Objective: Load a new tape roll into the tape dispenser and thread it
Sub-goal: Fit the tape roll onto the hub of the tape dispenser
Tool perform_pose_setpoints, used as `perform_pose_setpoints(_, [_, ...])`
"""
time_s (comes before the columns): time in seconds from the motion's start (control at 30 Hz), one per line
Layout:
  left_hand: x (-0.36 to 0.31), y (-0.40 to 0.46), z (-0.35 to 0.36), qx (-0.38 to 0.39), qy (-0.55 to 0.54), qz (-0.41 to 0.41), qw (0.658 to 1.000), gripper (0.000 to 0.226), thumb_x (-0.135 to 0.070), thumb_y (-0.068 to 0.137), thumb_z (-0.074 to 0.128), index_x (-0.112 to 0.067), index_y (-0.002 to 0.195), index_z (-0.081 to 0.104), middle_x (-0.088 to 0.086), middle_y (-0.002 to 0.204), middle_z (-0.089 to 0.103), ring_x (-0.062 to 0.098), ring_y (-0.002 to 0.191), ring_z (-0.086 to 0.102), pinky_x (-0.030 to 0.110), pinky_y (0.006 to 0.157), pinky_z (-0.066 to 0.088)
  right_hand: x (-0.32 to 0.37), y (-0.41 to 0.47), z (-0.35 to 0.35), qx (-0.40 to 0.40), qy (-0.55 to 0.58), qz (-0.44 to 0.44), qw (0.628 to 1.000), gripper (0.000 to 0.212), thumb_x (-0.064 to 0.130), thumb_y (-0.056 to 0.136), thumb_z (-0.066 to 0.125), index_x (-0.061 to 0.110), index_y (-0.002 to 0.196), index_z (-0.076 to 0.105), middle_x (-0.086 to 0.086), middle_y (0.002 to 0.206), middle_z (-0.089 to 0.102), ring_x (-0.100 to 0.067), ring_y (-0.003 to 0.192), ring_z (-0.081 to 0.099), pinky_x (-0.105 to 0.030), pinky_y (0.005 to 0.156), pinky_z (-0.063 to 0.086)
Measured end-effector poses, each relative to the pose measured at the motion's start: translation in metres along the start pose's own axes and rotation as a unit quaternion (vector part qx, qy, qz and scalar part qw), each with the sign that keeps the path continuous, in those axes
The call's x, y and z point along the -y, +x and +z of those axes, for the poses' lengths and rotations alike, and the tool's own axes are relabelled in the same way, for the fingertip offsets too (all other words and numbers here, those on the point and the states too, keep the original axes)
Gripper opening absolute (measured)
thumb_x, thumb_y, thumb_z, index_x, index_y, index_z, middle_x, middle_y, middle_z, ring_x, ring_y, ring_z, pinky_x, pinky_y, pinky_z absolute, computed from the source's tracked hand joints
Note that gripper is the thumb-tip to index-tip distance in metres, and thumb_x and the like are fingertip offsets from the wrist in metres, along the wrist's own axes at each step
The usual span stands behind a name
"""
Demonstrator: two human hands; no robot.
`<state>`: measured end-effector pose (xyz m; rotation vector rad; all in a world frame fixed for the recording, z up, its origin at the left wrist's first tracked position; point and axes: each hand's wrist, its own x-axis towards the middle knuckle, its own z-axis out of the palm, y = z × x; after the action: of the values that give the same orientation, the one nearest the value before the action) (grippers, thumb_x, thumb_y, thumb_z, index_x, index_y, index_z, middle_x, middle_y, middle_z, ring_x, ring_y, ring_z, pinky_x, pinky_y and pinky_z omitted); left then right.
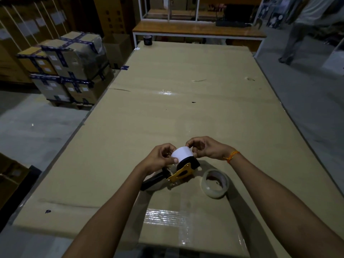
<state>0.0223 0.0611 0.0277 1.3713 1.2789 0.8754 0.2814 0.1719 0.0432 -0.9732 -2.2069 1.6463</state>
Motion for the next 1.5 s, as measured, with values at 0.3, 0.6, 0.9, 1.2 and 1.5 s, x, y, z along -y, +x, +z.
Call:
perform_pose_setpoints(0.3, [0.005,-0.002,-0.001,0.032,-0.030,-0.001,0.999,0.024,-0.001,0.093,0.078,0.012,0.109,0.068,0.018,0.100,0.075,0.028,0.091,0.072,0.036,0.083,0.061,0.014,-0.001,0.002,0.041,-0.026,-0.024,0.999,0.036,0.014,0.100,0.073,0.007,0.133,0.062,-0.036,0.117,0.060,-0.030,0.082,0.053,-0.048,0.084,0.047])
perform_pose_setpoints(0.6, [0.006,-0.001,-0.001,-0.016,-0.046,0.002,0.999,0.025,-0.010,0.099,0.075,0.005,0.119,0.072,0.023,0.112,0.076,0.023,0.102,0.074,0.036,0.095,0.060,0.028,-0.009,-0.004,0.034,-0.052,0.023,0.998,0.040,0.000,0.095,0.076,-0.002,0.131,0.061,0.000,0.104,0.075,-0.010,0.085,0.067,-0.030,0.084,0.059])
perform_pose_setpoints(0.9, [-0.018,-0.010,-0.010,0.015,0.158,0.078,0.984,0.048,-0.032,0.073,0.100,-0.020,0.114,0.080,-0.005,0.113,0.073,0.007,0.105,0.072,0.023,0.096,0.061,0.047,-0.018,-0.014,0.050,-0.224,-0.031,0.973,0.057,0.018,0.076,0.094,0.024,0.130,0.074,0.012,0.127,0.074,-0.005,0.119,0.069,-0.029,0.101,0.059])
perform_pose_setpoints(1.2, [-0.031,0.002,-0.016,0.100,0.171,0.044,0.979,0.047,-0.009,0.065,0.092,-0.014,0.108,0.073,0.008,0.106,0.078,0.028,0.103,0.076,0.053,0.099,0.061,0.059,0.003,0.003,0.102,-0.324,-0.043,0.940,0.054,0.023,0.065,0.093,0.028,0.111,0.065,0.011,0.113,0.068,-0.002,0.105,0.062,-0.042,0.091,0.060])
perform_pose_setpoints(1.5, [-0.034,0.002,-0.022,0.112,0.144,-0.006,0.983,0.042,0.001,0.074,0.091,-0.004,0.112,0.072,0.019,0.106,0.079,0.033,0.097,0.077,0.055,0.091,0.062,0.069,0.019,0.004,0.174,-0.325,-0.020,0.930,0.046,0.015,0.067,0.089,0.032,0.103,0.065,0.013,0.103,0.067,-0.007,0.100,0.064,-0.047,0.102,0.057])
